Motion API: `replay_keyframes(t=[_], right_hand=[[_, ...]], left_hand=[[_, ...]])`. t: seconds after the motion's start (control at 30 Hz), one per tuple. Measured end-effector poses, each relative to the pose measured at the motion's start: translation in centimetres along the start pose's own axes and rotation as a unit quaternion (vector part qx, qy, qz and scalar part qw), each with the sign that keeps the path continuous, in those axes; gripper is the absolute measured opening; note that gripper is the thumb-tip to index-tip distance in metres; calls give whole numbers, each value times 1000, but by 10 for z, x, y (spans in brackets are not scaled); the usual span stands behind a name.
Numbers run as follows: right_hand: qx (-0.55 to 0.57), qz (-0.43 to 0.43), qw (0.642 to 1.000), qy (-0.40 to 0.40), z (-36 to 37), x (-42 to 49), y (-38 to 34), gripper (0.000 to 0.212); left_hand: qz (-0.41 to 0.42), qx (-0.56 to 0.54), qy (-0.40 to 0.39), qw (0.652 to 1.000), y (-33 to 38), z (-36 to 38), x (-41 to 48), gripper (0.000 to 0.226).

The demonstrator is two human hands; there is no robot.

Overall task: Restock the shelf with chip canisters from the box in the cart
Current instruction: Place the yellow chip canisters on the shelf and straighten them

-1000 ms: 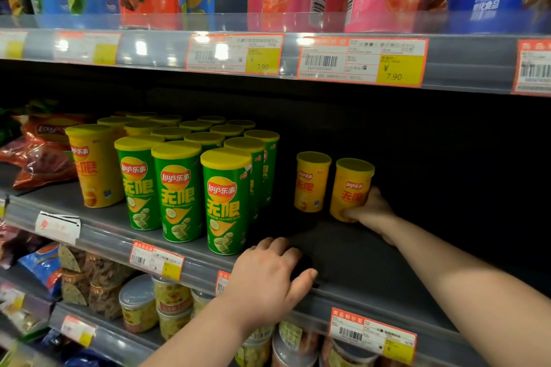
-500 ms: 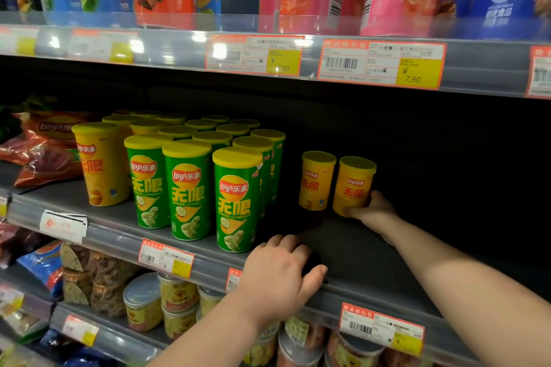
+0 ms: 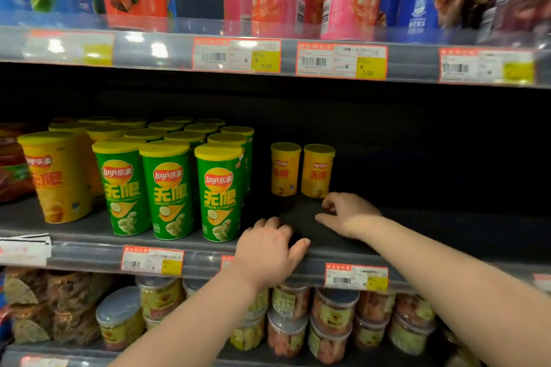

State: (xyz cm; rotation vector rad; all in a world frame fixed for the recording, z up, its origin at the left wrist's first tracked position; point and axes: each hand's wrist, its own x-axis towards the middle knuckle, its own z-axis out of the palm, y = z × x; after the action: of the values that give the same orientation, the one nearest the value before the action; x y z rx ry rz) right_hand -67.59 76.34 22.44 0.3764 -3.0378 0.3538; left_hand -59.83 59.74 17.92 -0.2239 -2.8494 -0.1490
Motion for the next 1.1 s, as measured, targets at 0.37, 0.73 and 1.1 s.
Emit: replay_keyframes(t=[0.37, 0.73, 1.1], right_hand=[[-127, -51, 989, 49, -11, -103, -26, 43], [-114, -107, 987, 37, 31, -154, -38, 38], [-128, -147, 976, -99, 79, -254, -20, 39]], left_hand=[[91, -13, 32, 995, 12, -23, -32, 45], [54, 10, -46, 997, 16, -14, -95, 46], [-38, 9, -152, 988, 69, 18, -210, 46]])
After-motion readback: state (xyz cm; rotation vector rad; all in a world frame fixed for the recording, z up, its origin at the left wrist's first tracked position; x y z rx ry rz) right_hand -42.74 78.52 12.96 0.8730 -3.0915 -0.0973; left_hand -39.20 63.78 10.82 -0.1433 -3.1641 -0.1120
